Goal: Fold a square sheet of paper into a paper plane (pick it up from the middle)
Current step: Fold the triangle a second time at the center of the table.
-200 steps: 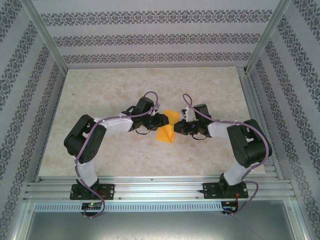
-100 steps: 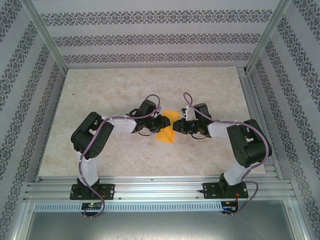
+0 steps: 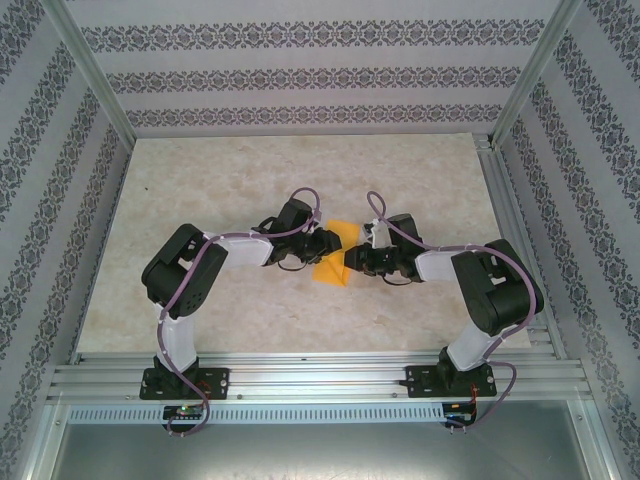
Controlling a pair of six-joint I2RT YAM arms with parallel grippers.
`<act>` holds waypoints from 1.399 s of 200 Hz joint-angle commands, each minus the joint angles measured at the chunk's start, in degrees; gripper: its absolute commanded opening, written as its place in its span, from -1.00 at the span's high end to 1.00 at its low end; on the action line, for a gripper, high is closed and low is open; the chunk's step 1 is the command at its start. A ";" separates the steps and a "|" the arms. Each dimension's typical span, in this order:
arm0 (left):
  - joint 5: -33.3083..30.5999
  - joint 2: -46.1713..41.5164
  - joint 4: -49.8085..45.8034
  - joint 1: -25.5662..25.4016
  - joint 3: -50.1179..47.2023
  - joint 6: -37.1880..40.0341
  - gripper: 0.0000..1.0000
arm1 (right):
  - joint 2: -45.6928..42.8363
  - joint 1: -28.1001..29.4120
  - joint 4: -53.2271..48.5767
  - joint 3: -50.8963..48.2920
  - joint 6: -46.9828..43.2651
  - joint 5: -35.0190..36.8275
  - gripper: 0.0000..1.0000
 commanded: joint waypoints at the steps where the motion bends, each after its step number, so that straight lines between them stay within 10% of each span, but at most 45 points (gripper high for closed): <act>1: -0.10 0.62 2.23 -0.62 1.33 -0.51 0.36 | -0.12 0.43 2.58 -0.18 0.35 0.06 0.55; 61: -0.23 -0.23 1.18 -0.62 1.72 0.56 0.31 | 1.70 -0.36 -2.81 2.74 -3.38 2.07 0.96; 280: 0.18 1.01 -2.58 -0.71 4.45 4.40 0.16 | 5.97 -1.38 -15.24 9.94 -10.74 5.43 0.91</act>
